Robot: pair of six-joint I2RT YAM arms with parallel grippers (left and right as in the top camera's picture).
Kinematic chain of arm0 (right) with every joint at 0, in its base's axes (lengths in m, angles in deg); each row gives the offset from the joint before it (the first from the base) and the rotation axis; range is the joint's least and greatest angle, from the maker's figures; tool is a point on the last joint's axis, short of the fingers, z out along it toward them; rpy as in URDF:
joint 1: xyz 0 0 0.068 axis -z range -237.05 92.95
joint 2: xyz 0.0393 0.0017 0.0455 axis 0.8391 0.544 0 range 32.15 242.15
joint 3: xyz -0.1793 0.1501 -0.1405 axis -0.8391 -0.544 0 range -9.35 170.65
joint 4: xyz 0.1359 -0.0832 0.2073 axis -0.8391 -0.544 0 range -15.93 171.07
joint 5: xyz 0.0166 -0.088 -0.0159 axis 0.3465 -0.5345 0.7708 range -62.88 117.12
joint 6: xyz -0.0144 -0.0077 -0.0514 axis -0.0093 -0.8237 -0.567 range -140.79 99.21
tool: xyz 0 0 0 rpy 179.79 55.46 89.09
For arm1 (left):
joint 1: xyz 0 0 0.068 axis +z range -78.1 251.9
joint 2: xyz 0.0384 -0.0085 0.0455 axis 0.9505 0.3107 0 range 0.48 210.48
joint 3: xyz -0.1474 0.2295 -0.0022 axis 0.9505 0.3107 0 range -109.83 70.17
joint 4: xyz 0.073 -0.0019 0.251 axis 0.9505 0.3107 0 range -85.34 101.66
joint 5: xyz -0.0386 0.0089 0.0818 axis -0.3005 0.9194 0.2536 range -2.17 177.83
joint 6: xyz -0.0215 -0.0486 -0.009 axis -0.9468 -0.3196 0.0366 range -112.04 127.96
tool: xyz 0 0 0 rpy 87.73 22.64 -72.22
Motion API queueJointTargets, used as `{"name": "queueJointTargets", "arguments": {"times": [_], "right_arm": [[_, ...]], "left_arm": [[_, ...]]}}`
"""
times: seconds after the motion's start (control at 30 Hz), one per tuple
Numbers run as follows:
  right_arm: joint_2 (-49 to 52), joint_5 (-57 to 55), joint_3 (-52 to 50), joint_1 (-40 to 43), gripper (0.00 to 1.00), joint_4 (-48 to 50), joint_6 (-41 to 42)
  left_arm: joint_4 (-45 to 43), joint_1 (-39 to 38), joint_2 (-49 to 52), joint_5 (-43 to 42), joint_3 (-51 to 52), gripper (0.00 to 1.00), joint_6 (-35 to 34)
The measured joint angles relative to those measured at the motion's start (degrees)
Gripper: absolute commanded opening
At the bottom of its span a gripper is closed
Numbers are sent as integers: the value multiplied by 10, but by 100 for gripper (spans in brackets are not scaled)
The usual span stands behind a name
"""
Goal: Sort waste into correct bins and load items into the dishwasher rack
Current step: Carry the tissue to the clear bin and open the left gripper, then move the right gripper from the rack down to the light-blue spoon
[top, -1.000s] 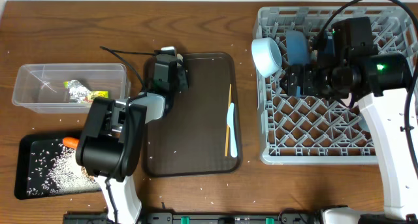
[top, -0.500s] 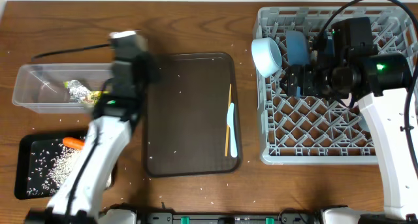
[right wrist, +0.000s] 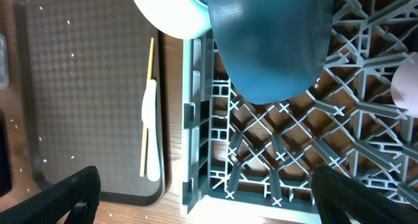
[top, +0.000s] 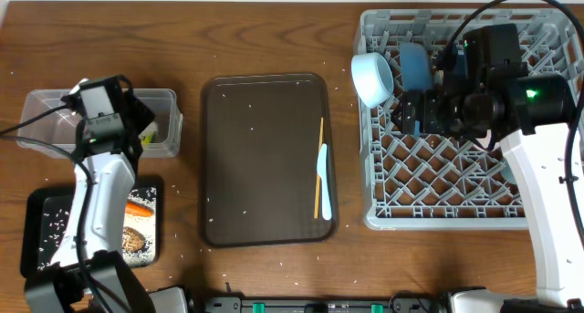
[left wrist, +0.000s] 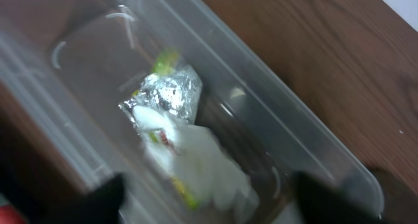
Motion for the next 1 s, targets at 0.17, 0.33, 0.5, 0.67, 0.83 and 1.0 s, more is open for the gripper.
{"name": "queueJointTargets", "arguments": {"times": [0.17, 0.33, 0.5, 0.67, 0.83, 1.0], "right_arm": [[0, 0, 0, -7, 94, 4, -1], [0, 1, 0, -46, 88, 36, -5], [0, -2, 0, -130, 78, 85, -8], [19, -40, 0, -242, 66, 102, 50], [106, -69, 0, -285, 55, 101, 122], [232, -46, -6, -293, 41, 100, 156]], "left_arm": [[76, 5, -49, -33, -10, 98, 10], [196, 2, -147, -101, -73, 98, 26], [325, -11, -239, -133, -97, 98, 40], [450, -21, -258, -144, -97, 99, 50], [511, -52, -252, -150, -96, 99, 90], [537, -77, -231, -156, -96, 98, 116]]}}
